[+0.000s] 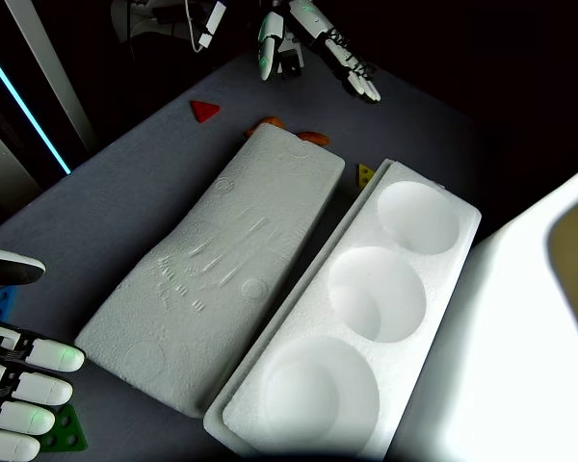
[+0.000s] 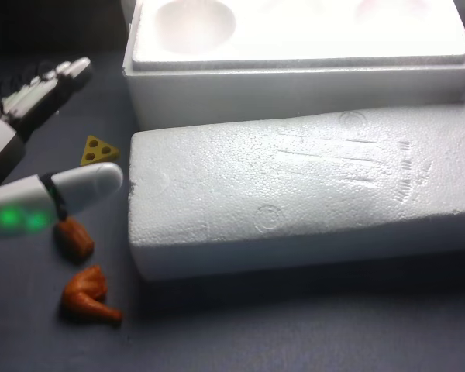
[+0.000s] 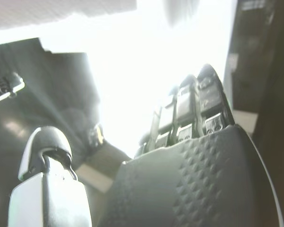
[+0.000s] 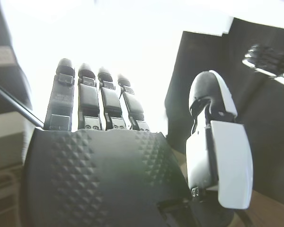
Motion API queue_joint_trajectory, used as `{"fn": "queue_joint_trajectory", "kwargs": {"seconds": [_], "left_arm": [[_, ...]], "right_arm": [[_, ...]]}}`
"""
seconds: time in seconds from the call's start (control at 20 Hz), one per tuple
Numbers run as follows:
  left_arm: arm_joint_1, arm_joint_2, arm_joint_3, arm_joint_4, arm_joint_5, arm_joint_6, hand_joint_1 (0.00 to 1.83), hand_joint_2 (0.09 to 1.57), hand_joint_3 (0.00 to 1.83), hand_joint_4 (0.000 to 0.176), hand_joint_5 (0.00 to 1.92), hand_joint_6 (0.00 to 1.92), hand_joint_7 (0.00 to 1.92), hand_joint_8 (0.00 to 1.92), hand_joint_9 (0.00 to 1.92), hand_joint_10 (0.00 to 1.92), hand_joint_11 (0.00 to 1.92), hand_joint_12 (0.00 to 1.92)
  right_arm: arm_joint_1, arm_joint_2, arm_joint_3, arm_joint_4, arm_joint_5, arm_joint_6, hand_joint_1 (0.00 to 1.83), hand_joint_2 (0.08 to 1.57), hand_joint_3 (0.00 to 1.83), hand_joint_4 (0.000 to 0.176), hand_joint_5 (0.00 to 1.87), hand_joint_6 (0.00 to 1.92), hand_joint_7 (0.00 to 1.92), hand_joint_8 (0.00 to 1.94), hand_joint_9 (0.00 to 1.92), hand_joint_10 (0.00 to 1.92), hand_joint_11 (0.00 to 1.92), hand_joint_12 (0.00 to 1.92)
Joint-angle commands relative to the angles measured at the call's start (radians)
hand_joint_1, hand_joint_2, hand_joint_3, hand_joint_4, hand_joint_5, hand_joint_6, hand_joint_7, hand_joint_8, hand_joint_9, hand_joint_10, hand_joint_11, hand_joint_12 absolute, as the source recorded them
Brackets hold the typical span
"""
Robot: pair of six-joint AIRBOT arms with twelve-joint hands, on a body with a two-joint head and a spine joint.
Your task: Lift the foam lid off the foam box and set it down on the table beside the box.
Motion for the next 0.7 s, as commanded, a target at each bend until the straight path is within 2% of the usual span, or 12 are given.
{"fn": "queue_joint_trajectory", "kwargs": {"seconds": [0.0,0.05,0.1,0.15,0.2,0.25,0.3,0.4,0.5,0.55,0.65], "left_arm": [[-0.034,0.001,0.018,0.024,-0.077,0.003,0.18,1.05,0.00,0.102,0.00,0.00,0.00,0.00,0.00,0.00,0.00,0.00],[-0.063,-0.005,0.035,0.042,-0.054,0.004,0.19,1.06,0.00,0.115,0.00,0.00,0.00,0.00,0.00,0.00,0.00,0.00],[-0.089,-0.010,0.050,0.060,-0.035,0.004,0.19,1.06,0.01,0.121,0.00,0.00,0.00,0.00,0.00,0.00,0.00,0.00],[-0.120,-0.017,0.068,0.078,-0.014,0.004,0.19,1.06,0.01,0.123,0.00,0.00,0.00,0.00,0.00,0.00,0.00,0.00],[-0.144,-0.022,0.081,0.094,0.003,0.004,0.20,1.08,0.01,0.115,0.00,0.00,0.00,0.00,0.00,0.00,0.00,0.00],[-0.160,-0.025,0.091,0.106,0.014,0.004,0.20,1.08,0.01,0.125,0.00,0.00,0.00,0.00,0.00,0.00,0.00,0.00],[-0.191,-0.031,0.107,0.129,0.040,0.005,0.19,1.10,0.02,0.106,0.00,0.00,0.00,0.00,0.00,0.00,0.00,0.00],[-0.234,-0.045,0.134,0.161,0.078,0.002,0.22,1.11,0.01,0.098,0.00,0.00,0.00,0.00,0.00,0.00,0.00,0.00],[-0.274,-0.058,0.155,0.197,0.110,-0.007,0.25,1.11,0.01,0.114,0.00,0.00,0.00,0.00,0.00,0.00,0.00,0.00],[-0.289,-0.062,0.161,0.212,0.119,-0.008,0.26,1.12,0.01,0.108,0.00,0.00,0.00,0.00,0.00,0.00,0.00,0.00],[-0.319,-0.072,0.172,0.237,0.139,-0.008,0.30,1.15,0.02,0.078,0.00,0.00,0.00,0.00,0.00,0.00,0.00,0.00]], "right_arm": [[0.018,0.011,0.016,0.004,0.113,-0.002,0.23,1.21,0.00,0.000,0.00,0.00,0.00,0.00,0.00,0.00,0.00,0.00],[0.044,0.011,0.025,-0.007,0.101,-0.009,0.25,1.20,0.00,0.000,0.00,0.00,0.00,0.00,0.00,0.00,0.00,0.00],[0.067,0.011,0.035,-0.019,0.086,-0.017,0.25,1.19,0.00,0.020,0.00,0.00,0.00,0.00,0.00,0.00,0.00,0.00],[0.097,0.010,0.045,-0.037,0.066,-0.028,0.27,1.18,0.00,0.012,0.00,0.00,0.00,0.00,0.00,0.00,0.00,0.00],[0.127,0.008,0.053,-0.052,0.045,-0.042,0.28,1.17,0.00,0.025,0.00,0.00,0.00,0.00,0.00,0.00,0.00,0.00],[0.152,0.005,0.060,-0.064,0.026,-0.053,0.27,1.17,0.00,0.014,0.00,0.00,0.00,0.00,0.00,0.00,0.00,0.00],[0.189,-0.004,0.076,-0.089,-0.008,-0.061,0.29,1.19,0.00,0.002,0.00,0.00,0.00,0.00,0.00,0.00,0.00,0.00],[0.249,-0.020,0.098,-0.126,-0.058,-0.072,0.25,1.20,0.00,0.000,0.00,0.00,0.00,0.00,0.00,0.00,0.00,0.00],[0.302,-0.038,0.116,-0.160,-0.106,-0.085,0.22,1.20,0.00,0.000,0.00,0.00,0.00,0.00,0.00,0.00,0.03,0.02],[0.321,-0.046,0.124,-0.173,-0.121,-0.085,0.21,1.21,0.00,0.000,0.00,0.00,0.00,0.00,0.00,0.00,0.03,0.02],[0.356,-0.064,0.141,-0.191,-0.143,-0.086,0.22,1.24,0.01,0.000,0.00,0.00,0.00,0.00,0.00,0.00,0.00,0.00]]}}
